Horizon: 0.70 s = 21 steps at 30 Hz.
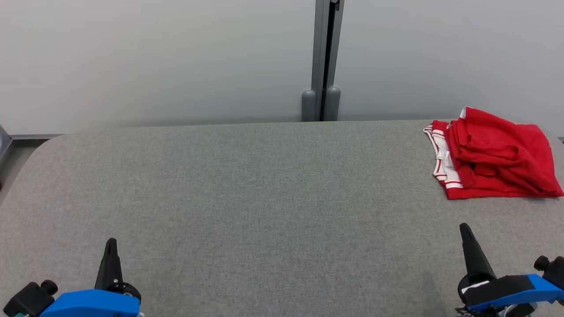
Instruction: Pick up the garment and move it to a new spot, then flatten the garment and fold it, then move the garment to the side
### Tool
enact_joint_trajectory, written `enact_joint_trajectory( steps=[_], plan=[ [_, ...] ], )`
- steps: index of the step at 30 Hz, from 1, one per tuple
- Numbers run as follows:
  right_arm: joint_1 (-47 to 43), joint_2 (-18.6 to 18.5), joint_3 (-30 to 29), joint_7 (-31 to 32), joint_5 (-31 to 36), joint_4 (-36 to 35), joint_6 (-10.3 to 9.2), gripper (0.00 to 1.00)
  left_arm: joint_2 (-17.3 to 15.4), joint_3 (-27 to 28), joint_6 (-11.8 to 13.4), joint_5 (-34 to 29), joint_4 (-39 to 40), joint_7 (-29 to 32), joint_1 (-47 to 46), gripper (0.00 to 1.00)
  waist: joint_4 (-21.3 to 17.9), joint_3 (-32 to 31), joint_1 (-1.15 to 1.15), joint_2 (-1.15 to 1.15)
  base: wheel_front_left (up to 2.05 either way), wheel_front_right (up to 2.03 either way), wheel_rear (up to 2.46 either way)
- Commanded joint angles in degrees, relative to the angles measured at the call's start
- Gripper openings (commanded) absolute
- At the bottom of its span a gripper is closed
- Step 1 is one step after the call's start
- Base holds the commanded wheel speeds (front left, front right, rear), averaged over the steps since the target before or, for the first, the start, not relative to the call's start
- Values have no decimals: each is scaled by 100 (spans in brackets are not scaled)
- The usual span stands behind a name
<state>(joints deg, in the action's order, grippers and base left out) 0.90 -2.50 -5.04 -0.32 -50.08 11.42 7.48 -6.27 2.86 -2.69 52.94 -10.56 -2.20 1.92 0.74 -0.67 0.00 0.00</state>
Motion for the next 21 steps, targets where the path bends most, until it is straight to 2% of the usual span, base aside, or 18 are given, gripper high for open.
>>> enact_joint_trajectory(
  steps=[1, 21],
  plan=[
    [137, -37, -20, 27, -180, -46, 1, 0, -10, 33, -42, 150, 43, 29, -197, 0, -1, 1, 0, 0, 0, 0, 0],
    [286, -43, -65, 246, -1510, 55, 2, 0, 105, 152, -196, 1389, -86, 318, -420, 0, -20, 23, 0, 0, 0, 0, 0]
  ],
)
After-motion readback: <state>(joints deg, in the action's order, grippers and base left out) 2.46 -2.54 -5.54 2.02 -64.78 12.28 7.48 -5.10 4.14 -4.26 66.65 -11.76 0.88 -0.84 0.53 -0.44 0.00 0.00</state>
